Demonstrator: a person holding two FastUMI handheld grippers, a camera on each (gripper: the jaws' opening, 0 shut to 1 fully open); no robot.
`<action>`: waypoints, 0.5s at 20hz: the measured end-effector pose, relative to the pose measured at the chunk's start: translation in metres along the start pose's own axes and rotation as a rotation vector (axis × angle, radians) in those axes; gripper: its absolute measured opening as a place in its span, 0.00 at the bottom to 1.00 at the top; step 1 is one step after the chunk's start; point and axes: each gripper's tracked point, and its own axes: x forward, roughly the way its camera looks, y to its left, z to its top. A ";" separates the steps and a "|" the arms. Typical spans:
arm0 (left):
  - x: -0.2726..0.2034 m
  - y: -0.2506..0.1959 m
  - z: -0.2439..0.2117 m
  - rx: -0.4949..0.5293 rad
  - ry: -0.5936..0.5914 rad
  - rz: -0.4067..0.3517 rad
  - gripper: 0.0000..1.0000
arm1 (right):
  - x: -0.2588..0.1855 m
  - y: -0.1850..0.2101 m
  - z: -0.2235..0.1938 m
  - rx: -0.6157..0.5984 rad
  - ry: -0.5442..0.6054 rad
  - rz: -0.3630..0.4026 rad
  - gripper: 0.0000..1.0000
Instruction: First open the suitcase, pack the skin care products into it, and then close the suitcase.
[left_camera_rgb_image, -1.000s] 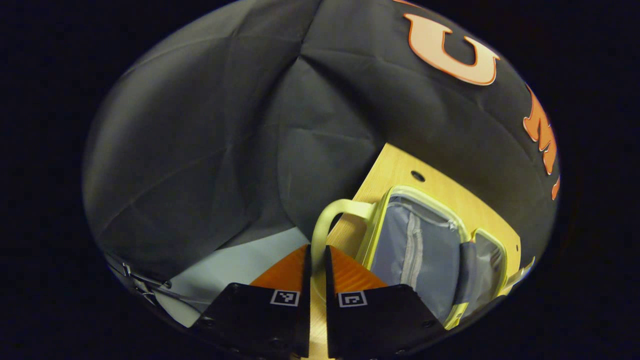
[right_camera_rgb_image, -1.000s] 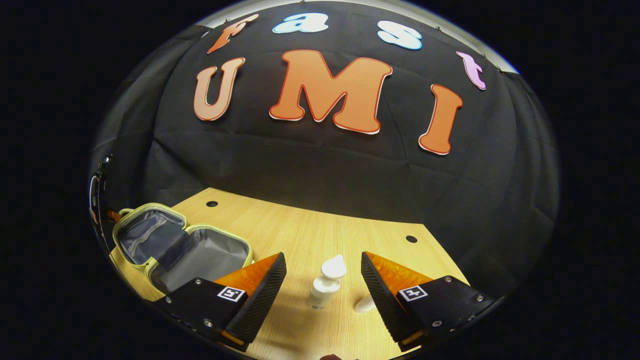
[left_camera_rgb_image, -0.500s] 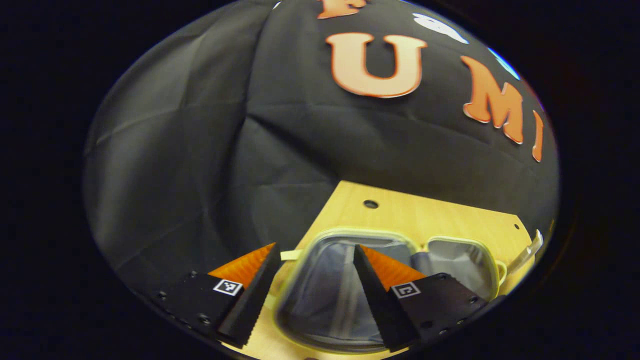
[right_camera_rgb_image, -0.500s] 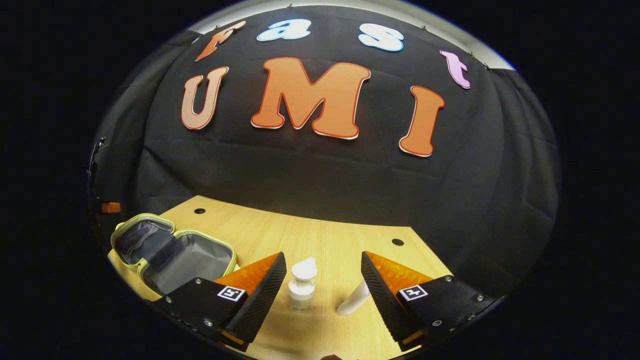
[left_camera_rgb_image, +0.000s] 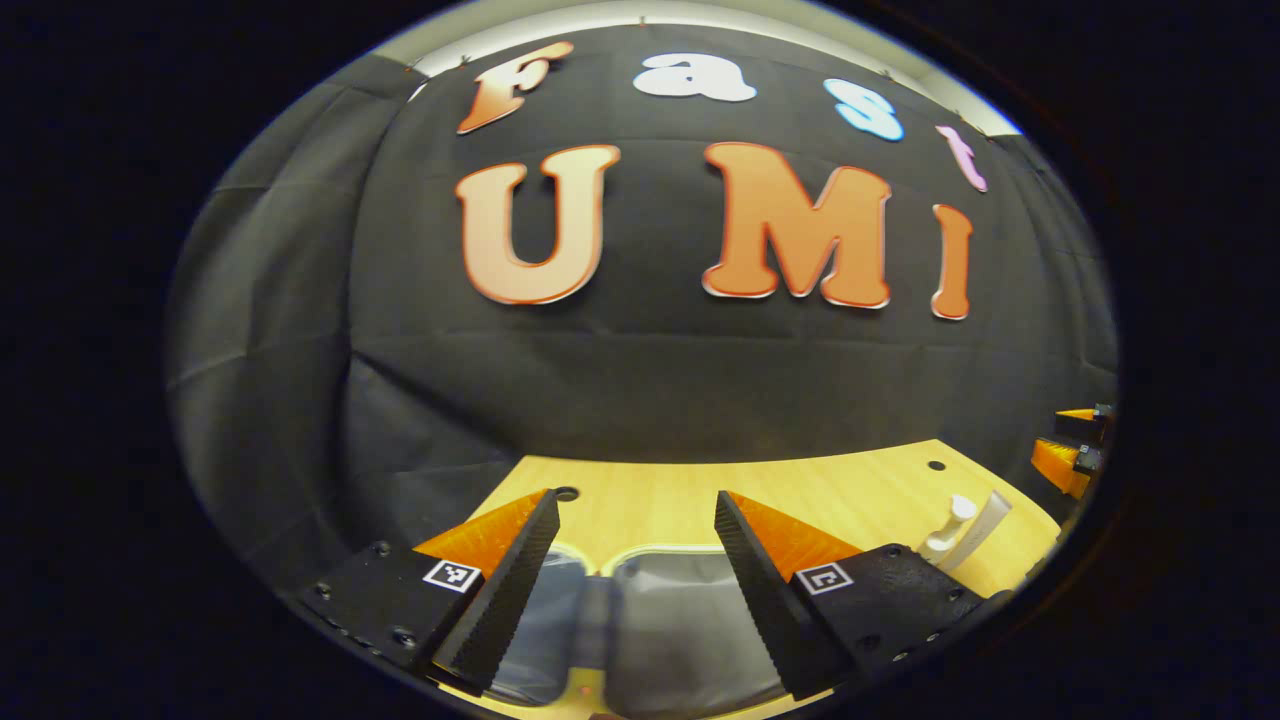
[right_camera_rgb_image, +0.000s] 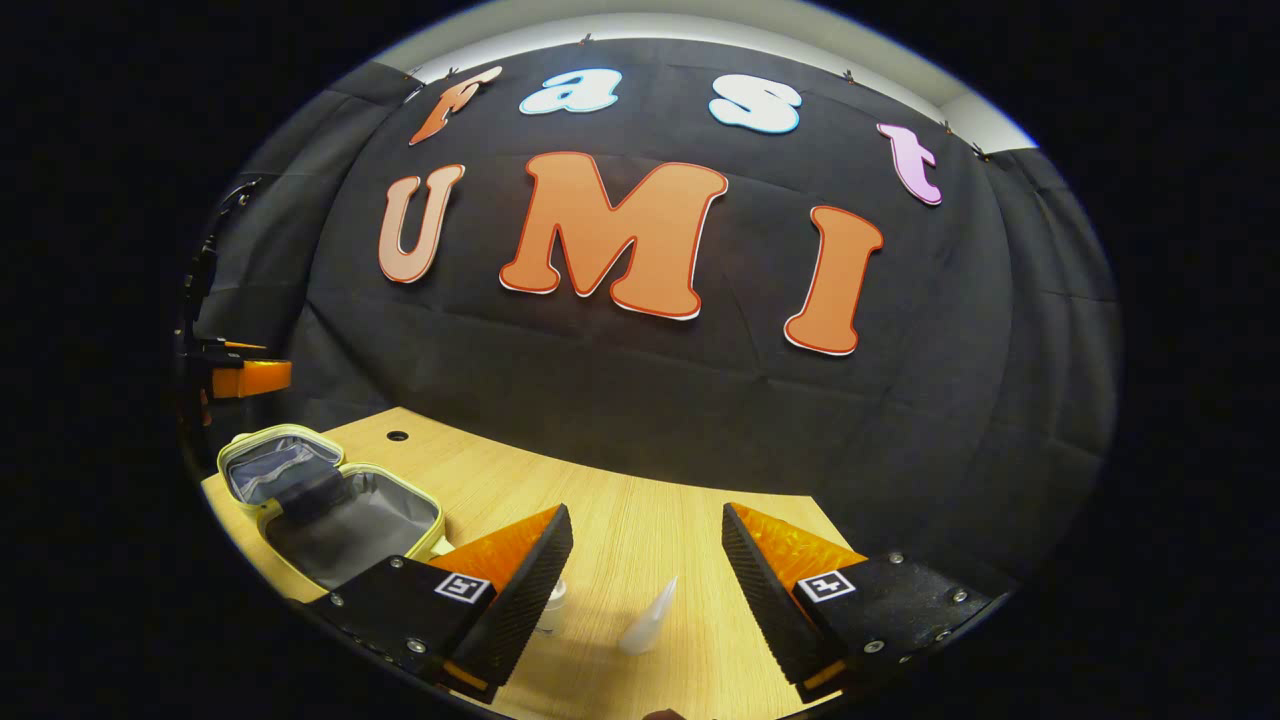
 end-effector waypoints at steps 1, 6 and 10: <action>0.001 -0.020 0.000 0.004 -0.005 -0.020 0.98 | -0.001 -0.004 -0.002 0.003 -0.003 0.002 0.96; 0.005 -0.106 -0.003 0.037 0.001 -0.121 0.98 | -0.004 -0.030 -0.014 0.017 0.003 0.005 0.96; 0.005 -0.155 -0.013 0.059 0.019 -0.175 0.96 | -0.003 -0.040 -0.025 0.028 0.016 0.025 0.96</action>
